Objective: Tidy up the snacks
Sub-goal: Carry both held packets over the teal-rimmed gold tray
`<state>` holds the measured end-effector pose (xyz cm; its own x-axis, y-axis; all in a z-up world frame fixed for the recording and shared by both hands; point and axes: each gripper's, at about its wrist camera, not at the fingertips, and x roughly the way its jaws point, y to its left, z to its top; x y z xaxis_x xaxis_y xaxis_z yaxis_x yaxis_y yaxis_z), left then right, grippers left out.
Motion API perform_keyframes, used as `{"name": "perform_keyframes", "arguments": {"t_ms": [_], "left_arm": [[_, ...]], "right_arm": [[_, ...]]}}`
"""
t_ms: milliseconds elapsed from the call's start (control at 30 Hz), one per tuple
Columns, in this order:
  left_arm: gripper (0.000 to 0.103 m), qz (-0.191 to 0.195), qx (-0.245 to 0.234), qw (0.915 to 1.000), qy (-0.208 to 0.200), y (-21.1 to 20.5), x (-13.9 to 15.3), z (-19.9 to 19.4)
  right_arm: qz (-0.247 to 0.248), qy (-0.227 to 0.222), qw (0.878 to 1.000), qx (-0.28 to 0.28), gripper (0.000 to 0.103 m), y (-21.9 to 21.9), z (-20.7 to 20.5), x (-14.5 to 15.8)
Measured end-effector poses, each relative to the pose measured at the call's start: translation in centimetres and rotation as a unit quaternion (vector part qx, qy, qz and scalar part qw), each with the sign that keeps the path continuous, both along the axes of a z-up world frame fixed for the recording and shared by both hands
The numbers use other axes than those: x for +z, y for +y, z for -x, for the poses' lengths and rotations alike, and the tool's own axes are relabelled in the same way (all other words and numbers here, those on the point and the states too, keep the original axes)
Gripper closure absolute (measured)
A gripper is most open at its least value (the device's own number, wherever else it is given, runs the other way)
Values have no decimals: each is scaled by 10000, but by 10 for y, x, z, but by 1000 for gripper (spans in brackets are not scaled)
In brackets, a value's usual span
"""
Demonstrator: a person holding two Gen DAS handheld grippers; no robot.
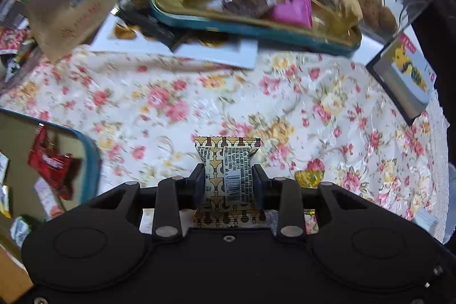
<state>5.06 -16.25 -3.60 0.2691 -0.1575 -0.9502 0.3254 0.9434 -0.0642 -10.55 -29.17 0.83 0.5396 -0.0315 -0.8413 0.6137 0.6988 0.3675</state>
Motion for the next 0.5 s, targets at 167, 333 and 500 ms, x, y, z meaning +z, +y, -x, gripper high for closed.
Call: {"name": "perform_keyframes", "arguments": {"t_ms": [167,333,500], "left_arm": [[60,16,168,9993,-343,28,35,-6],[60,-157,345,9968,-710,63,62,-13],[60,-315,541,9935,-950,103,77,-21]], "right_arm": [[36,-24,10000,-14,75,7,-7,3],[47,-37,10000,67,75,22,-21,5],[79,-74,9997,236,75,46,-40,5]]}}
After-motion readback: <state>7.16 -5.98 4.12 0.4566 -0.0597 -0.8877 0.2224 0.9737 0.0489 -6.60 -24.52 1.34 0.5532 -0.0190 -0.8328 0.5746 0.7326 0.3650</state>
